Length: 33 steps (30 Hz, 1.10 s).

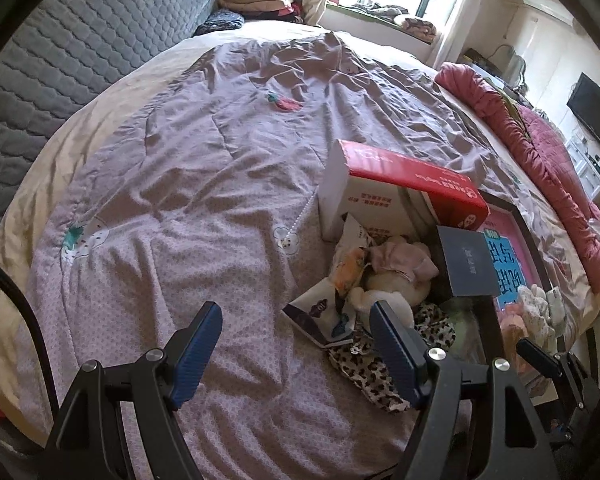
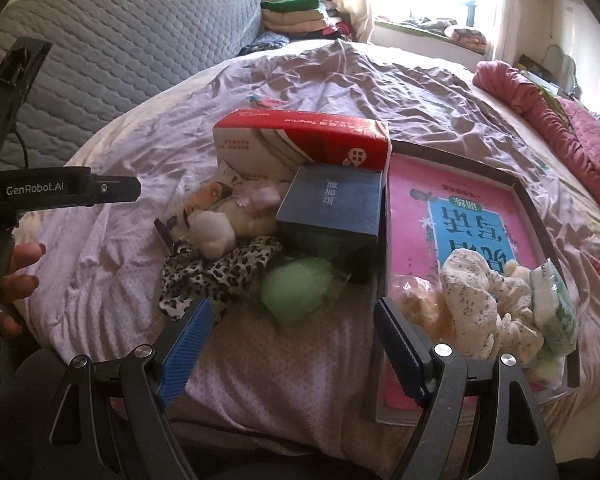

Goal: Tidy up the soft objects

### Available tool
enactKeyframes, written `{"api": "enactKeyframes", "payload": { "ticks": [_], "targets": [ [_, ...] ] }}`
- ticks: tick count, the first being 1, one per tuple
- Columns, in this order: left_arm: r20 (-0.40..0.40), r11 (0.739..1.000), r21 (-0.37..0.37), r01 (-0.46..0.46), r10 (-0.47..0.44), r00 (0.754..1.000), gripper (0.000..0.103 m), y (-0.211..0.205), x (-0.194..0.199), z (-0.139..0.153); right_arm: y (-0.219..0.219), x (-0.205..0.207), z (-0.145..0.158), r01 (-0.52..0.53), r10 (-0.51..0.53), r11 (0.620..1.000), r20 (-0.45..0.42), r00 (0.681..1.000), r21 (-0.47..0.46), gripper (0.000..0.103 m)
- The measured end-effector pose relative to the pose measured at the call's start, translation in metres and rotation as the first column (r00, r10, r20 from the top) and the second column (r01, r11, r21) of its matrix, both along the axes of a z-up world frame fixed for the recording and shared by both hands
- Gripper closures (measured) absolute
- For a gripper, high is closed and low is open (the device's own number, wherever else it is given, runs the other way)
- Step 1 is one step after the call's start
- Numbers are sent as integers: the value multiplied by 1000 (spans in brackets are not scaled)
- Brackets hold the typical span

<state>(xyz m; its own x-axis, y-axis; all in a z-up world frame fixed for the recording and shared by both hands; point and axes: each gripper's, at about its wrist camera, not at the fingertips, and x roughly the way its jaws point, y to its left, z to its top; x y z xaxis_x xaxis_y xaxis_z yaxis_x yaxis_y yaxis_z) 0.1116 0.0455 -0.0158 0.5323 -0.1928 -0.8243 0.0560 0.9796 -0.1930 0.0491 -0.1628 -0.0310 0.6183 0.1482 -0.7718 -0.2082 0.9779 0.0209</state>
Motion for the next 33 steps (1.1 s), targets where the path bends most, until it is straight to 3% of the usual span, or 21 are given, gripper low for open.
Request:
{"api": "enactKeyframes", "payload": {
  "ticks": [15,33],
  "targets": [
    [-28,998,32,49,-48,998,27,-16,11,-19,6,20,-22,-26,24,999,-34,999,-46,20],
    [-53,998,6,55,-54,997,27,-19,33,-41,14,39,-46,-88,81,981,-44,996,-173,20]
  ]
}}
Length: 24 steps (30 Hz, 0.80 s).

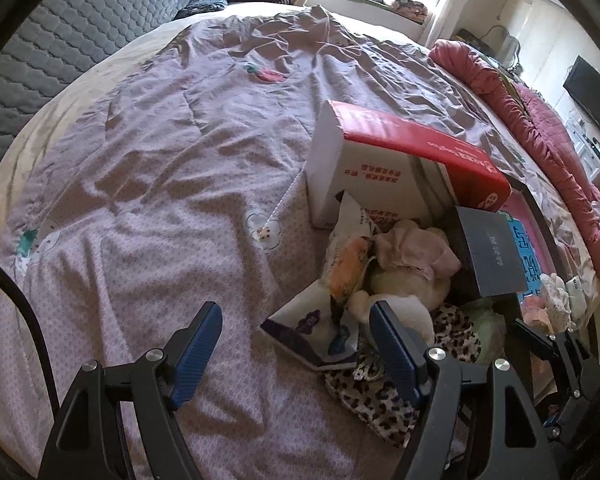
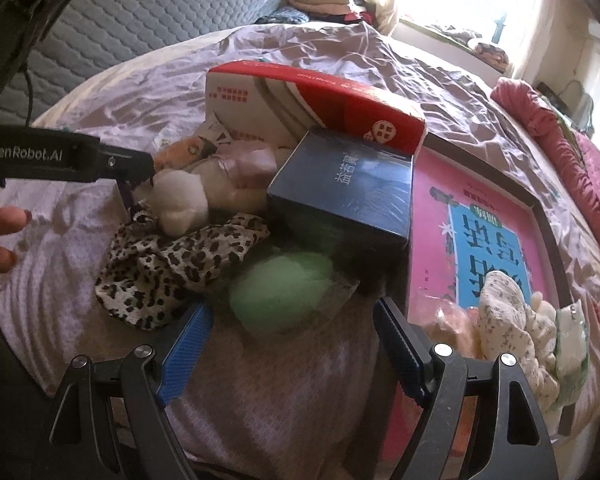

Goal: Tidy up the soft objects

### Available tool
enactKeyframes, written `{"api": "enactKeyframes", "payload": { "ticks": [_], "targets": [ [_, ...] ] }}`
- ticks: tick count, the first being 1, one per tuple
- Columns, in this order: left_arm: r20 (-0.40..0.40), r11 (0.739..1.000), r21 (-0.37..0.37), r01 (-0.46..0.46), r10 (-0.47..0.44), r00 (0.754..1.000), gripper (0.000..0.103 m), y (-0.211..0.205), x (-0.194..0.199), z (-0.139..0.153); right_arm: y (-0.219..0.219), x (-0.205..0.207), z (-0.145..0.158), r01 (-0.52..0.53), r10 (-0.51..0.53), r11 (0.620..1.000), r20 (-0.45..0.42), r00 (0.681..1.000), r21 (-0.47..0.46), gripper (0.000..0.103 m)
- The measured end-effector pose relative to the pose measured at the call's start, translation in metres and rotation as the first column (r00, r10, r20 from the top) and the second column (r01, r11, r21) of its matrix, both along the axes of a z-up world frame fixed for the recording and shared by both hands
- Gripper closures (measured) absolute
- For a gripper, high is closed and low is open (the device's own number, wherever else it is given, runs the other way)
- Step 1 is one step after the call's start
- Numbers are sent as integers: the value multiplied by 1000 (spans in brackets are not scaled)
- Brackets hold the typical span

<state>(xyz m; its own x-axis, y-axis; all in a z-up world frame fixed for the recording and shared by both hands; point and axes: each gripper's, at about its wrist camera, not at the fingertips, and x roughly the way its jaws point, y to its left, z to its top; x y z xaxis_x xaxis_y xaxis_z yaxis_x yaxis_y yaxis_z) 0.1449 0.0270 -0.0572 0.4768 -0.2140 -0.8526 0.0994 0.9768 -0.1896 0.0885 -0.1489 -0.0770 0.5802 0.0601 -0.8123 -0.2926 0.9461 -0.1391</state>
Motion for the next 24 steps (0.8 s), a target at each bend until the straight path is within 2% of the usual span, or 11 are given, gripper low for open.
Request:
{"api": "enactKeyframes", "payload": {
  "ticks": [8,14,17,19,20,24],
  "targets": [
    [-14,1000,-27,-3,2,1000,27,-1,17,-7,9,9,-8,-42,42,998,-1,999,-46,20],
    [-39,998,-62,-1,-2,999,27,0,26,-16,8,20,-12,-52,51,999,-13,999,-18,21],
    [-44,997,-71,0,-3,999,27,1,29,-19,9,24,-13,-60,60,998,-24,998,5,26],
    [-46,997,-81,5,-9,999,27,1,30,-22,11,24,-15,-73,74,997,-37,997,29,41],
    [-48,996,-83,9,-13,999,27,0,31,-23,12,24,-15,-80,81,996,-35,996,29,44],
    [-49,994,-104,32,-37,998,30,-3,35,-24,11,23,-13,-79,80,996,-31,996,45,47]
  ]
}}
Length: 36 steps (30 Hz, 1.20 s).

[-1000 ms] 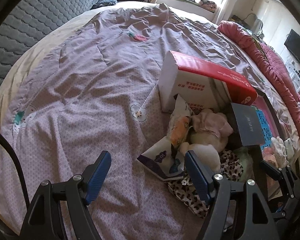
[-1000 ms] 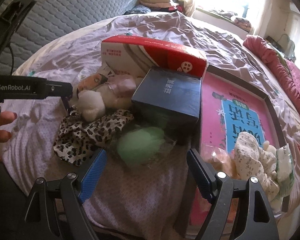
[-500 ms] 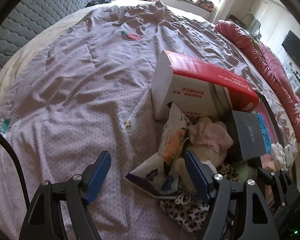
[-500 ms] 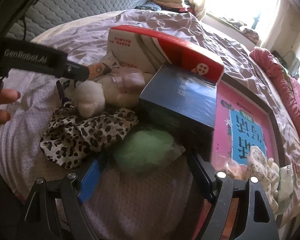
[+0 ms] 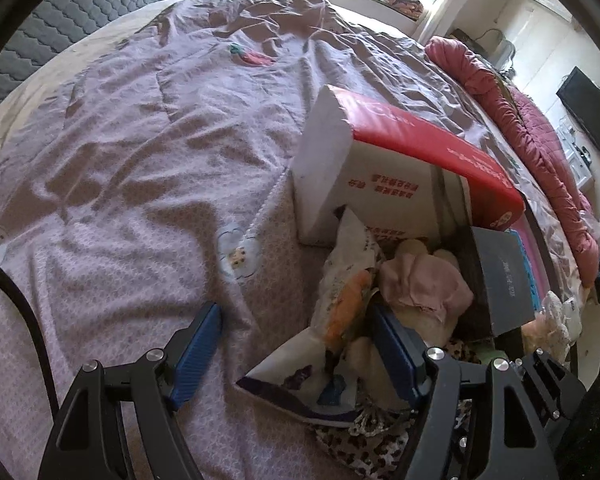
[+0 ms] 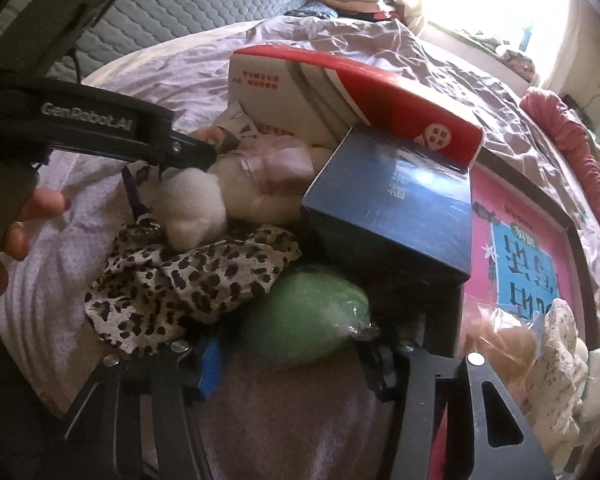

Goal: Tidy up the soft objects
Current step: 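Grasp the white-orange packet with the left gripper while the right grasps the bagged green ball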

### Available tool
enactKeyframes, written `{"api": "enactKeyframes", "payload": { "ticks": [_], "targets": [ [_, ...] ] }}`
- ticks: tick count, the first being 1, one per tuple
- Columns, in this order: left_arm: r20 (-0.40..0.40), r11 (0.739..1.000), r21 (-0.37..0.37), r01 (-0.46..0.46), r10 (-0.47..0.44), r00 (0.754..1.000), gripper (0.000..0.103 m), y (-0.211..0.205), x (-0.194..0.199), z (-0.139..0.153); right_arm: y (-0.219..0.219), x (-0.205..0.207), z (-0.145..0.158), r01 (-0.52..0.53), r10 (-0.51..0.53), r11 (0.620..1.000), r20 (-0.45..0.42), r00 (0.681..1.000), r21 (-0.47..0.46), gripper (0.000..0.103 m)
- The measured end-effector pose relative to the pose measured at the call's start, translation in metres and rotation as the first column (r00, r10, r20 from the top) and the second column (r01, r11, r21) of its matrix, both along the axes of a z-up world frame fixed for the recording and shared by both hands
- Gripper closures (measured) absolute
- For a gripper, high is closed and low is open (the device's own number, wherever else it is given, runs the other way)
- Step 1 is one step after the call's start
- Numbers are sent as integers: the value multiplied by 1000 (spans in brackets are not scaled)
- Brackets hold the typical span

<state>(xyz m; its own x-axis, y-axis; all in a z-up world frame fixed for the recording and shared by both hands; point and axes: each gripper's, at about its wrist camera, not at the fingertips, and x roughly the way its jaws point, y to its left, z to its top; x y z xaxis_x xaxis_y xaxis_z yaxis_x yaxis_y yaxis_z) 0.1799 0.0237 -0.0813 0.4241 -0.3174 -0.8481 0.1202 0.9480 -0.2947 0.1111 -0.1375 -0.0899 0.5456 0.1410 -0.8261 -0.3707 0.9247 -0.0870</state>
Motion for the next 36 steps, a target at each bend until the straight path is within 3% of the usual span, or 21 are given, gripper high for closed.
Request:
{"api": "enactKeyframes", "payload": {
  "ticks": [6,10,15,27,36],
  "targets": [
    [-20,998,-69,12,-13,1000,44,0,4,-6,-15,-7,6,45,-45,997,-5,999,56,47],
    [-33,990,-138,36,-41,999,63,-1,4,-8,-23,-13,11,66,-66,993,-4,998,97,48],
    [-20,989,-130,66,-69,997,73,-7,0,-5,-26,-20,14,74,-74,991,-8,997,113,48],
    [-49,986,-153,71,-79,996,81,-2,-24,0,-35,-27,22,113,-113,982,-9,994,150,48],
    [-63,986,-165,-10,0,998,82,22,-39,2,-42,-36,34,126,-131,979,20,991,161,48]
  ]
}}
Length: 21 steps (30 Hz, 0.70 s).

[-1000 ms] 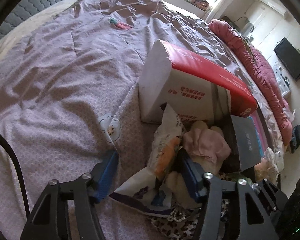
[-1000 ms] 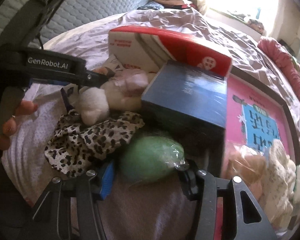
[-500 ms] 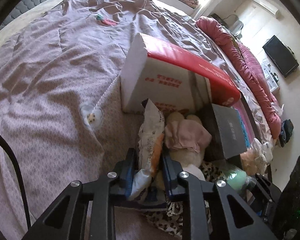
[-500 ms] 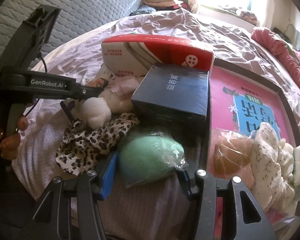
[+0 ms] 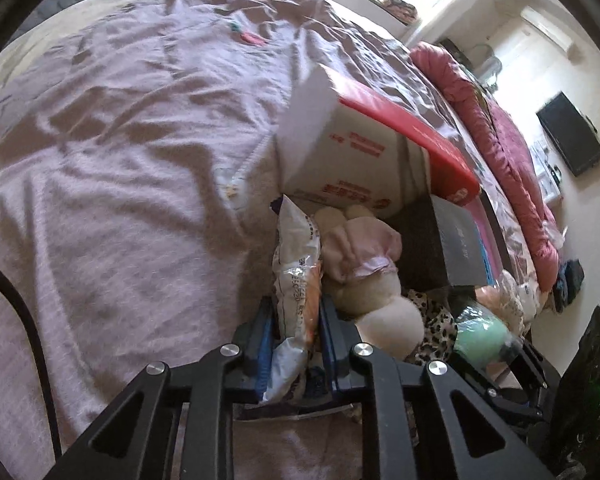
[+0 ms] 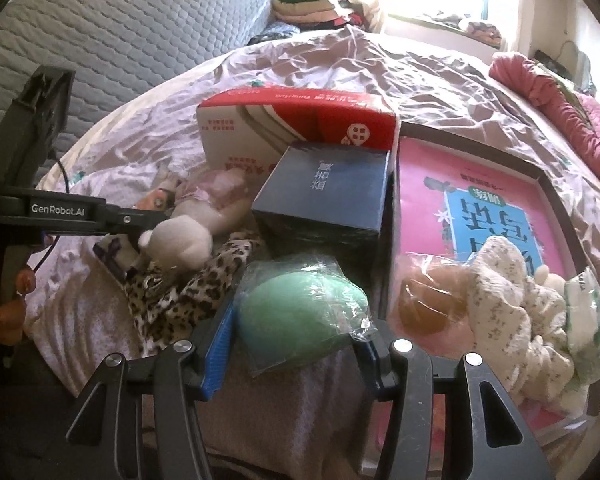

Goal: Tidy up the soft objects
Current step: 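Grasp the white-orange packet with the left gripper while the right grasps the bagged green ball, then lift and carry the packet and green ball in both grippers over the pink tray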

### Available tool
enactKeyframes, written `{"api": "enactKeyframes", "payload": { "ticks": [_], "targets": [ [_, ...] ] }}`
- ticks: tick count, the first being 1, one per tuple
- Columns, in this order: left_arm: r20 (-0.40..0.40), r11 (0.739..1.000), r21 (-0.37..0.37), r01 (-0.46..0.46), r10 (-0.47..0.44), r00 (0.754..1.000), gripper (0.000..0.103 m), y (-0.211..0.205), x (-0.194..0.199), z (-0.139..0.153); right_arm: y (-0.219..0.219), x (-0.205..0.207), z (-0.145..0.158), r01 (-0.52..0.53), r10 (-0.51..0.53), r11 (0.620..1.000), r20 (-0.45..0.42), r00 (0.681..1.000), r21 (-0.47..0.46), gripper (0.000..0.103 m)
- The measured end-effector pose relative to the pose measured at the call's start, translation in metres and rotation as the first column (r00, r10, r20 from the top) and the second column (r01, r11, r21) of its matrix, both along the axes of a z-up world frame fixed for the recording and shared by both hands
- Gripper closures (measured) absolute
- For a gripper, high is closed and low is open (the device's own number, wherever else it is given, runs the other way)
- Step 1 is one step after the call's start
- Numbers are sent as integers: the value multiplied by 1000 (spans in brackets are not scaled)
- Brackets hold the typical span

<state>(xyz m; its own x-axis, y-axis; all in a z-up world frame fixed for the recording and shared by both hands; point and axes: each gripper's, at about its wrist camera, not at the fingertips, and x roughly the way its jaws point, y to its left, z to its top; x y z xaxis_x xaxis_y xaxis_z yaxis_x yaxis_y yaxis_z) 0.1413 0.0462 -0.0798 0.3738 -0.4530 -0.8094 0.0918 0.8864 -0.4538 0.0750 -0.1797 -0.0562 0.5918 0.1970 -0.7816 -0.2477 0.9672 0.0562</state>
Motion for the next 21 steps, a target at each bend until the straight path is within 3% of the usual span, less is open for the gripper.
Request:
{"api": "enactKeyframes", "payload": {
  "ticks": [11,21],
  "targets": [
    [43,998,23,-53,52,998,82,12,-9,18,-3,-11,12,15,-15,1000,29,999,8,48],
    [130,997,39,-65,59,990,82,5,-25,59,-3,-16,22,19,-20,999,57,998,25,48]
  ]
}}
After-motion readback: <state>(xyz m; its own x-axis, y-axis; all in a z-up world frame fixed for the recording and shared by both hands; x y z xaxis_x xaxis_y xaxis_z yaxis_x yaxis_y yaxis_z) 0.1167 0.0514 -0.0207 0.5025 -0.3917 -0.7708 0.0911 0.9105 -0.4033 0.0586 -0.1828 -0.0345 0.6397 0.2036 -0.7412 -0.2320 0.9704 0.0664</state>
